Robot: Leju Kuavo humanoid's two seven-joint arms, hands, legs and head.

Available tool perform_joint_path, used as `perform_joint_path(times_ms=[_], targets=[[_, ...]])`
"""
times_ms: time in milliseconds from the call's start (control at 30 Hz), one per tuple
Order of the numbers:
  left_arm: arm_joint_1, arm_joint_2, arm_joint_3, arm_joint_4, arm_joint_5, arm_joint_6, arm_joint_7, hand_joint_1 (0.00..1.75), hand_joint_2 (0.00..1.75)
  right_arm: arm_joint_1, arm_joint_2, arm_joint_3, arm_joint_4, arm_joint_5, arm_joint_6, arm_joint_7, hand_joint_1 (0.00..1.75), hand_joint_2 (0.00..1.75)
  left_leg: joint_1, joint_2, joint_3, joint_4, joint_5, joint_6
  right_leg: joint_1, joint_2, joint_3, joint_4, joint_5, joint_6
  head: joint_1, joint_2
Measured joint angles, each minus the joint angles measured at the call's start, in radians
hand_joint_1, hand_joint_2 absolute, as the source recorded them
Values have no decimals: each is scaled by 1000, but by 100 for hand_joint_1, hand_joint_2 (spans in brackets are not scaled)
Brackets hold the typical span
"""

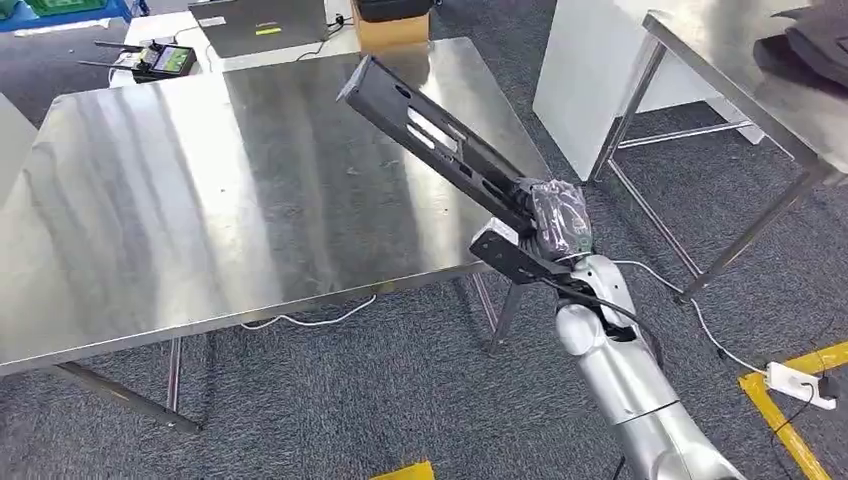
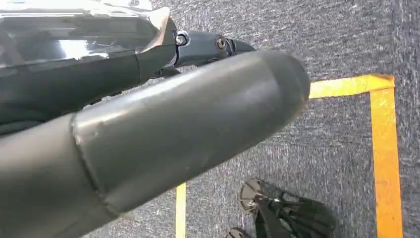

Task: Take the parts from the cabinet and place them on the table.

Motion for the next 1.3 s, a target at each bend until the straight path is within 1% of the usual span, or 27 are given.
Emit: perform_joint_path(times_ms=[33, 67, 167, 200, 233, 267, 333, 367, 400, 433, 500, 533, 567, 667, 700, 733, 767, 833, 867, 900, 933, 967, 1033, 1067, 1200, 1233, 1300], targets=[[-1, 0, 0, 0, 0, 1, 0, 0, 0, 0, 0, -1, -3, 0, 1, 0, 175, 175, -4, 32, 27, -55, -2, 1, 6, -3, 1, 1, -4, 7, 0, 0], [-3, 0, 0, 0, 0, 2, -1, 0, 0, -1, 0, -2, -5, 0, 2, 0, 175, 175, -11, 20, 27, -59, -3, 9, 14, -7, -2, 2, -8, 13, 2, 0], [-3, 0, 0, 0, 0, 5, -5, 0, 0, -1, 1, -2, -7, 1, 6, 0, 175, 175, -23, -2, 26, -61, -5, 27, 12, -25, 5, -8, -9, 31, 6, 0], [-3, 0, 0, 0, 0, 8, -6, 0, 0, -1, 2, -3, -8, 1, 6, 0, 175, 175, -13, -9, 36, -77, 5, 41, 20, -29, 0, -1, -16, 39, 8, 0], [-3, -2, 0, 0, 0, 10, -9, 0, 0, 0, -1, -5, -9, 1, 7, 0, 175, 175, -18, -12, 40, -81, 7, 45, 12, -5, -7, 27, -31, 38, 10, 0], [-3, -2, 0, 0, 0, 12, -11, 0, 0, -1, 0, -5, -9, 1, 6, 0, 175, 175, -18, -17, 40, -80, 7, 55, 12, 12, -34, 82, -60, 31, 11, 0], [-5, -2, 3, 0, 0, 14, -15, 0, 0, 5, -3, -6, -8, 2, 8, 0, 175, 175, -20, -32, 40, -80, 5, 62, 11, 24, -113, 236, -118, 20, 14, 0], [-4, -2, 5, 0, 1, 14, -16, 0, 0, 10, -3, -7, -8, 1, 8, 0, 175, 175, -21, -41, 40, -80, 5, 62, 12, 26, -143, 287, -129, 23, 14, 0], [-4, -2, 6, 0, 2, 14, -17, 0, 0, 14, -4, -7, -8, 1, 8, 0, 175, 175, -21, -51, 40, -79, 5, 62, 14, 30, -150, 292, -121, 30, 14, 0], [-4, -2, 7, 0, 3, 13, -18, 0, 0, 15, -4, -8, -8, 1, 8, 0, 175, 175, -22, -60, 40, -78, 5, 62, 13, 31, -133, 246, -93, 39, 14, 0], [-4, -4, 15, 0, 5, 13, -19, 0, 0, 13, -4, -10, -8, 1, 8, 0, 175, 175, -22, -76, 42, -77, 4, 60, 12, 41, -58, 83, -21, 54, 15, 0], [-4, -4, 16, 0, 14, 11, -22, 0, 0, 12, -4, -11, -9, 2, 8, 0, 175, 175, -22, -83, 40, -76, 3, 57, 11, 61, -28, 18, -1, 54, 15, 0], [-4, -4, 22, 0, 21, 10, -23, 0, 0, 11, -4, -11, -9, 2, 8, 0, 175, 175, -31, -90, 35, -66, -1, 50, 15, 67, -19, -1, 3, 42, 14, 0], [0, -4, 30, 0, 22, 9, -26, 0, 0, 13, -5, -11, -10, 8, 9, 2, 175, 175, -24, -98, 31, -69, 2, 38, 21, 54, -20, 1, 6, 25, 14, 0], [0, 0, 32, -1, 28, 8, -27, 0, 0, 12, -5, -11, -10, 15, 9, 6, 175, 175, -23, -96, 28, -64, -3, 32, 4, 47, -13, -5, 9, 15, 15, 0], [0, 0, 37, 0, 36, 6, -30, 0, 0, 10, -8, -11, -11, 25, 9, 14, 175, 175, -23, -65, 23, -44, -17, 24, 4, 44, -8, -8, 10, 12, 14, 0], [-1, 0, 44, 0, 41, 4, -31, 0, 0, 10, -9, -11, -12, 29, 9, 15, 175, 175, -20, -45, 2, 6, -47, 17, 3, 38, -5, -8, 7, -2, 2, 0], [-2, 0, 48, 0, 43, 2, -33, 0, 0, 11, -11, -11, -12, 31, 10, 16, 175, 175, -9, -31, -70, 150, -110, 7, 7, 29, -1, -8, 5, -9, 4, 0], [-2, 0, 49, 0, 43, 2, -33, 0, 0, 12, -12, -11, -12, 37, 10, 19, 175, 175, -6, -29, -102, 205, -126, 2, 7, 25, -1, -8, 4, -11, 3, 0], [-2, 0, 50, 0, 43, 2, -33, 0, 0, 14, -13, -11, -12, 44, 10, 24, 175, 175, -2, -26, -113, 218, -120, -1, 7, 20, 0, -8, 4, -10, 3, 0], [-2, 0, 51, 0, 43, 2, -34, 0, 0, 16, -17, -11, -12, 51, 10, 29, 175, 175, 1, -23, -103, 192, -95, -3, 6, 15, 0, -8, 3, -10, 3, 0], [-2, 1, 54, 0, 43, 2, -35, 0, 0, 18, -19, -12, -13, 59, 10, 34, 175, 175, 4, -18, -72, 127, -56, -4, 5, 11, 2, -8, 1, -7, 2, 0], [-3, 1, 56, 0, 43, 2, -36, 0, 0, 19, -26, -14, -18, 69, 9, 40, 175, 175, 6, 18, 17, -33, 9, -1, 3, 1, 8, -8, -5, 2, 2, 0], [-6, 1, 58, -1, 43, 0, -36, 0, 0, 19, -30, -18, -23, 79, 9, 46, 175, 175, -7, 30, 29, -59, -5, -1, 17, -2, 7, -6, -10, 11, 0, 0], [-7, 1, 64, -1, 41, -9, -37, 0, 0, 17, -45, -28, -24, 156, 2, 95, 175, 175, -18, -5, 31, -66, -3, 31, 18, -26, 18, -17, -15, 38, 8, 0], [-7, -1, 64, 0, 40, -10, -37, 0, 0, 18, -55, -31, -23, 163, 2, 99, 175, 175, -12, -6, 37, -74, 3, 40, 12, -9, 8, 1, -26, 41, 10, 0], [-8, -2, 64, 0, 37, -10, -37, 0, 0, 21, -71, -42, -21, 169, 1, 105, 175, 175, -14, -18, 37, -75, 4, 55, 12, 20, -46, 114, -82, 27, 16, 0]])
